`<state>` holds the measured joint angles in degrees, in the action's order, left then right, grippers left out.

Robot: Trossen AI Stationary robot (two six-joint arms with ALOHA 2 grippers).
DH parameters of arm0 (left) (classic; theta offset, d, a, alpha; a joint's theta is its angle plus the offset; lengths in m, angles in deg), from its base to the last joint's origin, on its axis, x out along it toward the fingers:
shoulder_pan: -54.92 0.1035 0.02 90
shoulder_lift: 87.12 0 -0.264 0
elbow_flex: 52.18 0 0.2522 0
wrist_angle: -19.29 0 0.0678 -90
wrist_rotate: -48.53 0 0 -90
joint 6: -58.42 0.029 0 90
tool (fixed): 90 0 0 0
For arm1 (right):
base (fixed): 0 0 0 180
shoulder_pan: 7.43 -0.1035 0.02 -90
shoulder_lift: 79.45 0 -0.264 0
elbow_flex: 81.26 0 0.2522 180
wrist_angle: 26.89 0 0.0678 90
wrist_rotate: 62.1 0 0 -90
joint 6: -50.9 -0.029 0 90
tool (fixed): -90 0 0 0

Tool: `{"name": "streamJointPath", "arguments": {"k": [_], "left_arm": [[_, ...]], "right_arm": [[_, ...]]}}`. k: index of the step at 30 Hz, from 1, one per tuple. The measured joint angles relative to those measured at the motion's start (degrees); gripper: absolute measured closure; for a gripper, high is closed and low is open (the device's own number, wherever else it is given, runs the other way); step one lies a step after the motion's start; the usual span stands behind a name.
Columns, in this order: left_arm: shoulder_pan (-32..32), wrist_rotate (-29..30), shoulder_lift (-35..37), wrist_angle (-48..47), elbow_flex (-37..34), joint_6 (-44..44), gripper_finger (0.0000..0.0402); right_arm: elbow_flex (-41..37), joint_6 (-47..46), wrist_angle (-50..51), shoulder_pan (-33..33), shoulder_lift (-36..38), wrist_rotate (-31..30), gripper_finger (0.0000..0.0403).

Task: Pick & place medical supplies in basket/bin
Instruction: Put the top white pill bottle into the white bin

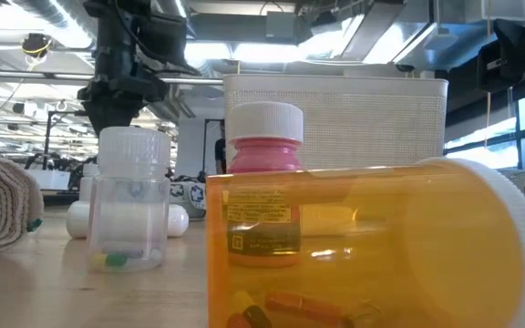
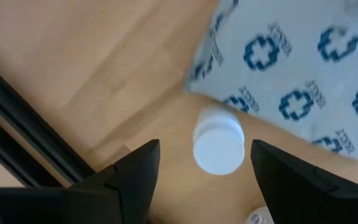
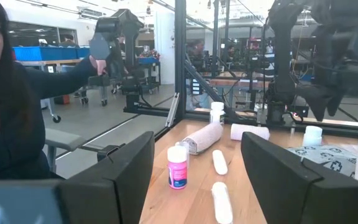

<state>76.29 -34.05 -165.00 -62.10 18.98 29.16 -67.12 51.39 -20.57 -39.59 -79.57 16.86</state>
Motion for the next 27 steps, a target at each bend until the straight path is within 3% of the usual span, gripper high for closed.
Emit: {"name": "streamJointPath", "arguments": {"k": [9, 27], "left_arm": [[0.0, -3.04, 0.52, 4.41, -5.64, 0.0, 0.0175], [0.0, -4.13, 0.52, 6.6, -6.44, -1.51, 0.0175]], "right_arm": [[-0.01, 0.0, 0.01, 0.0, 0.0, 0.0, 0.016], [-0.01, 0.0, 0.02, -0.01, 0.0, 0.0, 0.016]]}}
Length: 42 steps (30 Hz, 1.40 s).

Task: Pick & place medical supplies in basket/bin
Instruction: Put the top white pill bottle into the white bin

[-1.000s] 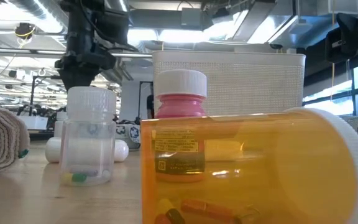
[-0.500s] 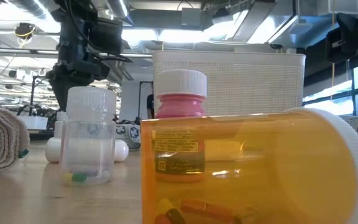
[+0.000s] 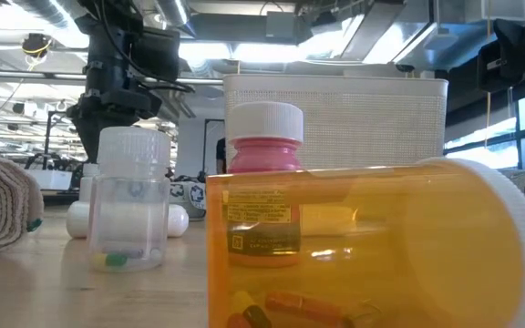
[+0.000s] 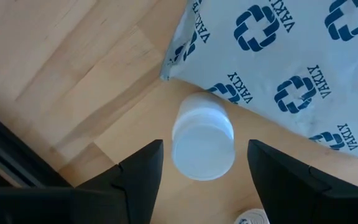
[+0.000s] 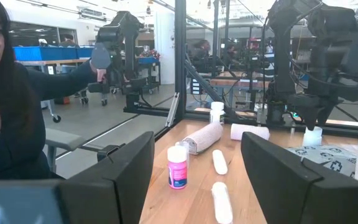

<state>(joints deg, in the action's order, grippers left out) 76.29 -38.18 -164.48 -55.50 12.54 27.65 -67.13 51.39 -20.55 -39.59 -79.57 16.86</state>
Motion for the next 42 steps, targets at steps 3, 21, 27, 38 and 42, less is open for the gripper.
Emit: {"name": "streamJointPath", "arguments": {"k": [3, 21, 27, 38, 42], "left_arm": [[0.0, 0.04, 0.0, 0.0, 0.0, -0.06, 0.0176], [0.0, 0.75, -2.0, -0.4, 0.02, -0.49, 0.0176], [0.0, 0.37, -4.63, -0.03, 0.02, 0.05, 0.0176], [0.0, -0.1, -5.92, -0.01, 0.02, 2.89, 0.02], [0.0, -0.25, -5.88, -0.09, 0.05, 3.06, 0.0226]], "right_arm": [[-0.01, 0.0, 0.0, 0.02, 0.0, 0.0, 0.016], [0.01, 0.0, 0.0, 0.0, -0.02, 0.0, 0.016], [0.02, 0.0, 0.0, 0.0, -0.02, 0.0, 0.016], [0.01, 0.0, 0.0, 0.0, -0.02, 0.0, 0.016], [-0.01, 0.0, 0.0, 0.0, -0.02, -0.01, 0.016]]}}
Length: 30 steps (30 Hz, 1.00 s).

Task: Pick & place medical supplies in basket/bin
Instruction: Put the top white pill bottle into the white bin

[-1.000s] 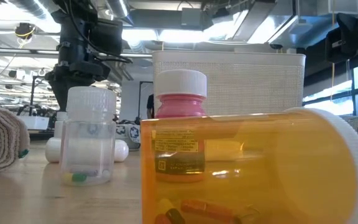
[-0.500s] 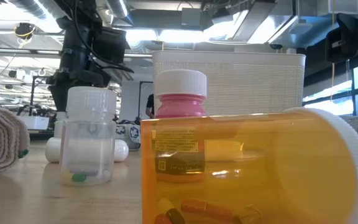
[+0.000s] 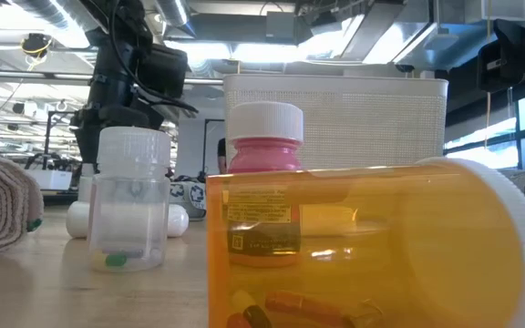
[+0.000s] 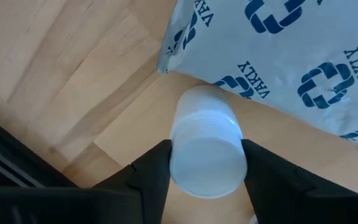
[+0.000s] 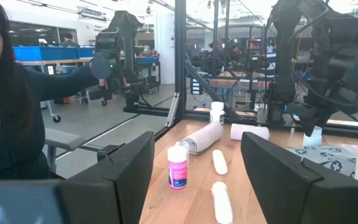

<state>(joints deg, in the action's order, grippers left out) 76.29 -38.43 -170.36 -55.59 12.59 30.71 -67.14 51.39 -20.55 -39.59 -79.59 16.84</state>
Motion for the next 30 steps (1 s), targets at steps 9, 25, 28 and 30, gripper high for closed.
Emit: {"name": "streamJointPath", "arguments": {"k": [9, 25, 28, 30], "left_arm": [[-0.04, -3.87, 1.3, -0.46, 1.09, 2.04, 0.0233], [-0.46, -1.41, 11.49, 0.08, 17.34, 8.23, 0.0231], [-0.44, 0.54, 12.71, 0.15, 21.21, 9.5, 0.0237], [-0.44, 2.83, 13.27, 0.99, 23.84, 10.4, 0.024]], "right_arm": [[0.02, 0.02, 0.0, 0.0, 0.0, 0.01, 0.016], [0.02, 0.02, -0.02, 0.0, 0.0, -0.01, 0.016], [0.02, 0.02, -0.02, 0.0, 0.0, -0.01, 0.016], [0.01, 0.02, -0.02, 0.0, 0.0, -0.01, 0.016]]}}
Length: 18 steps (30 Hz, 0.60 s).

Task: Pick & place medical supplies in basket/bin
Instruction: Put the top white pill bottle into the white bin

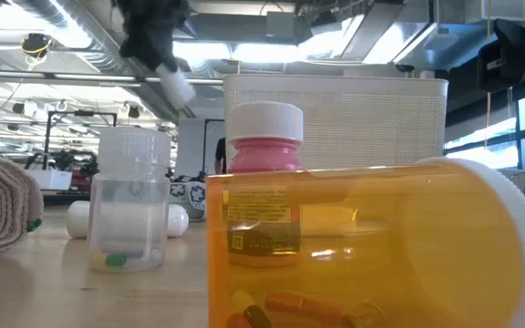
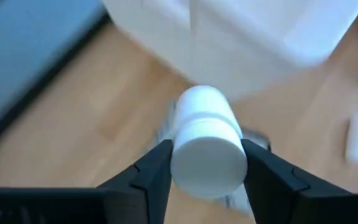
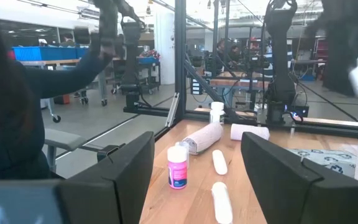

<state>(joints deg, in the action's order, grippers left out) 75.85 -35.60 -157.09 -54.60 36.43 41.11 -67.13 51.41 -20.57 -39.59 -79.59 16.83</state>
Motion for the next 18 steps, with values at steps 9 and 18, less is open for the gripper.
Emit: {"name": "streamJointPath", "arguments": {"k": [9, 18], "left_arm": [[0.27, -1.56, -4.93, 11.25, 11.2, 8.32, 0.0239], [1.09, -5.6, -25.68, 5.04, 32.43, 16.22, 0.0238]], "right_arm": [[0.01, 0.18, 0.0, 0.02, 0.0, 0.0, 0.016], [0.01, 0.2, -0.04, 0.11, 0.0, 0.0, 0.016]]}}
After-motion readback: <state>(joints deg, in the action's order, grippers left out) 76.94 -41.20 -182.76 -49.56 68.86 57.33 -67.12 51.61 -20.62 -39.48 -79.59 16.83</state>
